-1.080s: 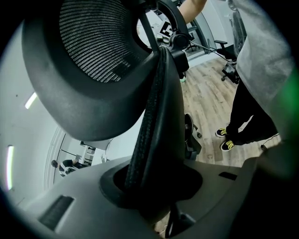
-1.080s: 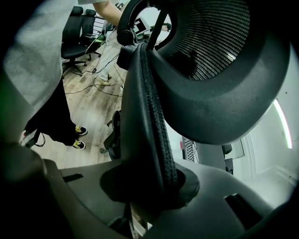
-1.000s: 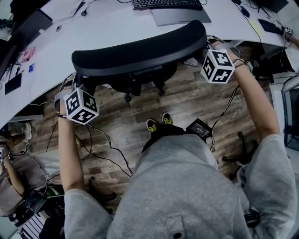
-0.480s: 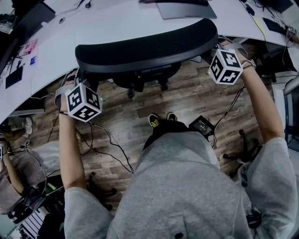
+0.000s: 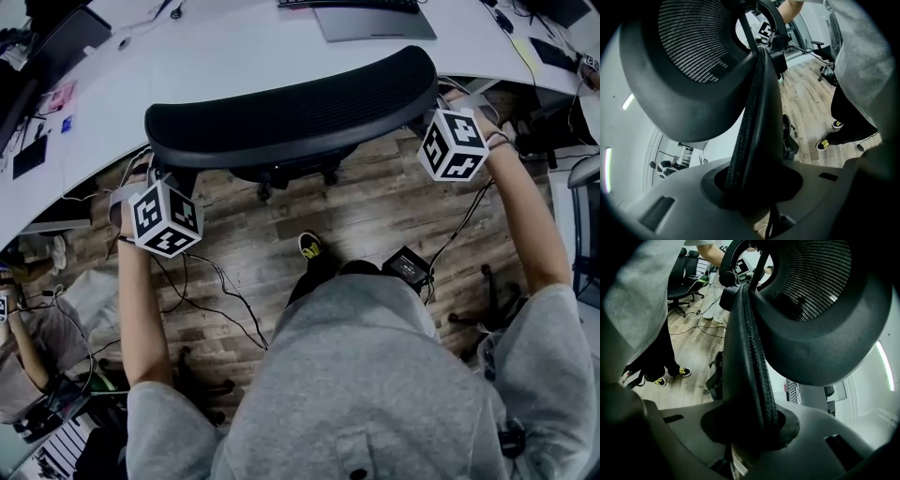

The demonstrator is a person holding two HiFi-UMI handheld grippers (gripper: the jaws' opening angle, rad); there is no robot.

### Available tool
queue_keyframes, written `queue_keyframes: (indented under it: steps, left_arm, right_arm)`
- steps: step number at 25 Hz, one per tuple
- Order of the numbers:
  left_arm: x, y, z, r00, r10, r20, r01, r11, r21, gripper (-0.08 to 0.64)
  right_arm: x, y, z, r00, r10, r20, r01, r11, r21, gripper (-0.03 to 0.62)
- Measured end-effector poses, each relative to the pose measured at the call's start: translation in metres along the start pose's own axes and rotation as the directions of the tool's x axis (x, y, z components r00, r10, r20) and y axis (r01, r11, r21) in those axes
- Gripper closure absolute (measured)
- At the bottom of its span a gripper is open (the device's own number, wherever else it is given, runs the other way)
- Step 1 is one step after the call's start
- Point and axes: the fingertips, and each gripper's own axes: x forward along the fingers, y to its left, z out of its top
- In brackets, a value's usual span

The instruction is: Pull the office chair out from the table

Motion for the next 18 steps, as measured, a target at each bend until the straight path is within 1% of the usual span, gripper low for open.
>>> queue_keyframes:
  steps: [5,11,18]
  left_arm:
    - [-0.010,-0.012,0.008,1.000,0.010,-0.010,-0.010,1.000,-0.012,0.440]
    - [-0.022,-0.025,0.003,1.000,0.007,-0.024,-0.008,0.999,-0.036,0.439]
    - [-0.038,-0.045,0.004,0.999,0.012,-0.030,-0.013,0.999,-0.043,0.439]
  right_arm:
    - [-0.007,0.006,-0.004,1.000,-0.001,0.016,0.001,1.000,-0.017,0.489]
    - [-0.012,0.014,0.003,1.000,0.010,0.028,-0.009,0.999,-0.034,0.489]
    - [-0.026,0.031,0.007,0.999,0.009,0.036,-0.007,0.999,-0.044,0.489]
